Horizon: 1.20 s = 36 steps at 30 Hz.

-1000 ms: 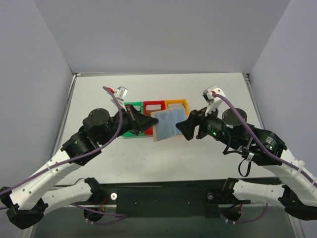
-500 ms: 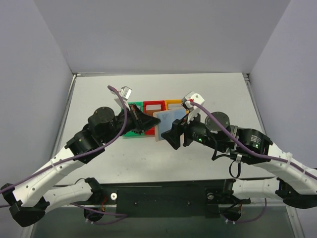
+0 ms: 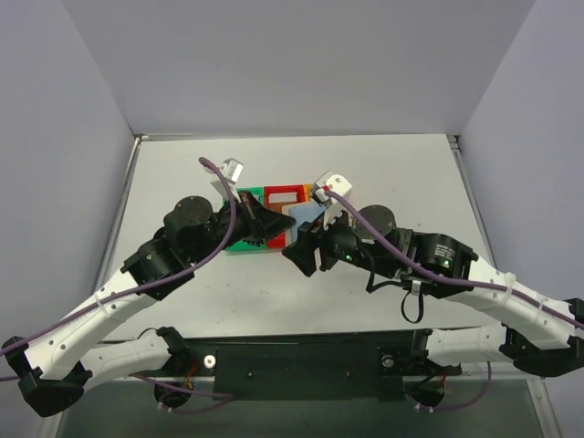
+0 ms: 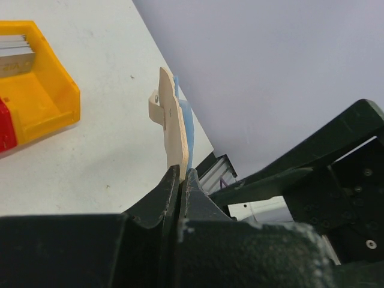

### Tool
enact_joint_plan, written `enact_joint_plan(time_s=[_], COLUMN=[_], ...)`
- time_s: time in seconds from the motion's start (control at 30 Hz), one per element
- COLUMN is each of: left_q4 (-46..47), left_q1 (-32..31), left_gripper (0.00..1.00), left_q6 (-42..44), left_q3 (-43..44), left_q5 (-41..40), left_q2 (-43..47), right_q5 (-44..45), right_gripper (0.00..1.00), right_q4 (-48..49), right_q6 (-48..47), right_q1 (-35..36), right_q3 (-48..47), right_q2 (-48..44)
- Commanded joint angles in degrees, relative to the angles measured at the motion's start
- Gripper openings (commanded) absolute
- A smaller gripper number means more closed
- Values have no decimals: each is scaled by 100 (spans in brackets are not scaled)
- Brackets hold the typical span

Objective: Take the credit cards out of the card holder
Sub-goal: Remove the credit card from the card holder.

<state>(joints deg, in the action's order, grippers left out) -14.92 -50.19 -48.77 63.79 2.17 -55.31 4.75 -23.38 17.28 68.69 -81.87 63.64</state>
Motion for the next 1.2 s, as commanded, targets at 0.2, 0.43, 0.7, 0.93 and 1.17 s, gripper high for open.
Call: enact_joint_plan(time_s=[0.2,0.43,0.7,0.93,1.17], left_q4=[322,525,692,674,762], left_q1=[-17,-17,-25,-17,-17], left_gripper=[0,0,0,0,0], left_q6=[-36,-159,-291,-299,-317], left_q3=[178,90,28,37,11], left_q5=[46,257,398,415,486], left_q2=[284,345,398,416,442], right_q5=[1168,1001,694,474,290], right_gripper=[55,54,55,62,53], right_q4=[-132,-167,-158,-79,-71], right_q6=[12,118,188,320,338], right_q1=[-66,-250,-356,-444,-575], right_q3=[92,180,145,109,118], right_q2=[-123,-132,-62,-62,-44])
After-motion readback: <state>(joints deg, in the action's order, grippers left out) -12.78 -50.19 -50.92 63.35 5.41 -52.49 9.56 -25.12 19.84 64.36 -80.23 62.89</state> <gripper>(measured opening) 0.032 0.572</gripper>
